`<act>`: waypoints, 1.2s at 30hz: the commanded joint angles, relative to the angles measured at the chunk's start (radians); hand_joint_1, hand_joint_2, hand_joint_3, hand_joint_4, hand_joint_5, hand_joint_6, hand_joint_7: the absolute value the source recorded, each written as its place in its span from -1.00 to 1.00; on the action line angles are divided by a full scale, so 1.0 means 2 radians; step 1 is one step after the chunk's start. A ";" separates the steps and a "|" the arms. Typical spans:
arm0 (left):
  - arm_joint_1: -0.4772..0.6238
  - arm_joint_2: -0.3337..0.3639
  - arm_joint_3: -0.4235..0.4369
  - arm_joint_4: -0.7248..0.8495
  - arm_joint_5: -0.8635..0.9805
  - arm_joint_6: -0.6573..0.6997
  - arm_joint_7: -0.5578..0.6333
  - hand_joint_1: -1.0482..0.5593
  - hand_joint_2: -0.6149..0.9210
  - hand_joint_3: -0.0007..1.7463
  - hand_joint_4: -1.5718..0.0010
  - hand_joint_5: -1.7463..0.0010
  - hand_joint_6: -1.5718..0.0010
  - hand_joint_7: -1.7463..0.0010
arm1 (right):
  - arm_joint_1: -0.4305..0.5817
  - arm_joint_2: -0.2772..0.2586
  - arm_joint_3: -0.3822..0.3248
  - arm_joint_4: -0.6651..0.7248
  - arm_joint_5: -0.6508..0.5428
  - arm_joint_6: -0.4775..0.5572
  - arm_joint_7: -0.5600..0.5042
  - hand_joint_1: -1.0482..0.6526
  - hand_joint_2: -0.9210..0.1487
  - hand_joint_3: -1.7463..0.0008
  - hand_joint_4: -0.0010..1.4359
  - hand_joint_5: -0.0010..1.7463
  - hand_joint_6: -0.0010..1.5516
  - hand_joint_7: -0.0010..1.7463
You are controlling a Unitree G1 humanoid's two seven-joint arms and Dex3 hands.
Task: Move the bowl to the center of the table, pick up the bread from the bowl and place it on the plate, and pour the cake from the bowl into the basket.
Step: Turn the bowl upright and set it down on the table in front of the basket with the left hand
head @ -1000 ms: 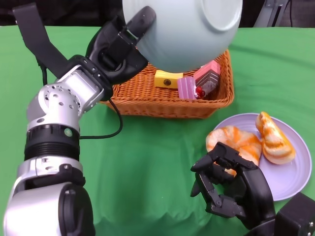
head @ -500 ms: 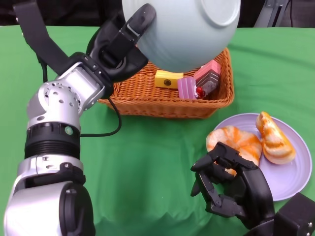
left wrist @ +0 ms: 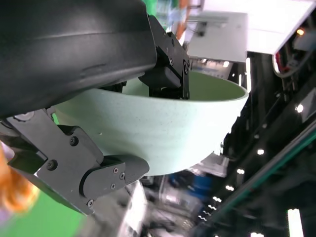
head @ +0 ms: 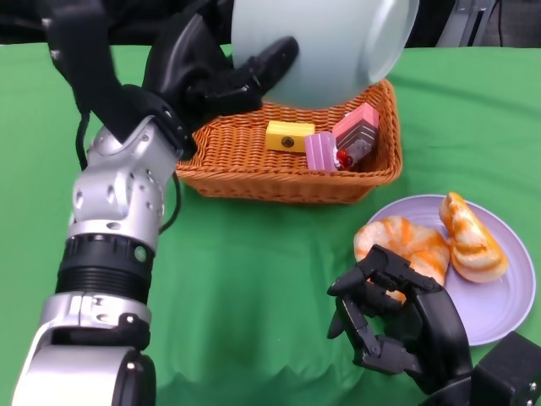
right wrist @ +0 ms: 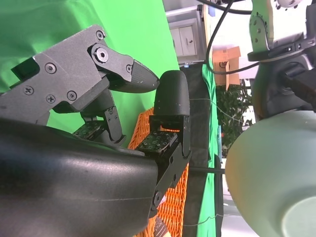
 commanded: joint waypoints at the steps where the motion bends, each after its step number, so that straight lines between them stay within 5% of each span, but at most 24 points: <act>1: 0.015 0.019 -0.031 -0.003 0.075 -0.135 0.025 0.15 0.39 0.48 0.00 -0.98 -0.01 -0.69 | 0.000 -0.006 -0.004 -0.002 0.001 -0.002 -0.003 0.08 -0.33 -0.14 0.03 0.77 -0.12 0.47; 8: 0.017 0.025 -0.042 0.028 0.102 -0.215 0.027 0.17 0.43 0.48 0.00 -0.96 0.00 -0.70 | 0.001 -0.005 -0.004 -0.002 -0.003 -0.003 -0.011 0.09 -0.27 -0.19 0.06 0.76 -0.10 0.46; 17: 0.024 0.083 -0.077 0.066 0.177 -0.356 0.033 0.19 0.64 0.22 -0.02 -1.00 0.09 -0.75 | -0.002 -0.007 -0.006 -0.007 -0.006 -0.003 -0.016 0.07 -0.34 -0.18 0.03 0.76 -0.11 0.46; 31: 0.038 0.130 -0.093 0.095 0.251 -0.475 0.108 0.20 0.62 0.24 0.10 -1.00 0.16 -0.79 | -0.008 -0.014 -0.006 -0.021 0.003 0.019 -0.013 0.08 -0.41 -0.08 0.01 0.83 -0.13 0.47; 36: 0.074 0.166 -0.088 0.076 0.348 -0.539 0.200 0.18 0.54 0.29 0.12 -1.00 0.14 -0.77 | -0.007 -0.021 -0.005 -0.034 -0.009 0.033 -0.027 0.07 -0.39 -0.06 0.00 0.82 -0.12 0.47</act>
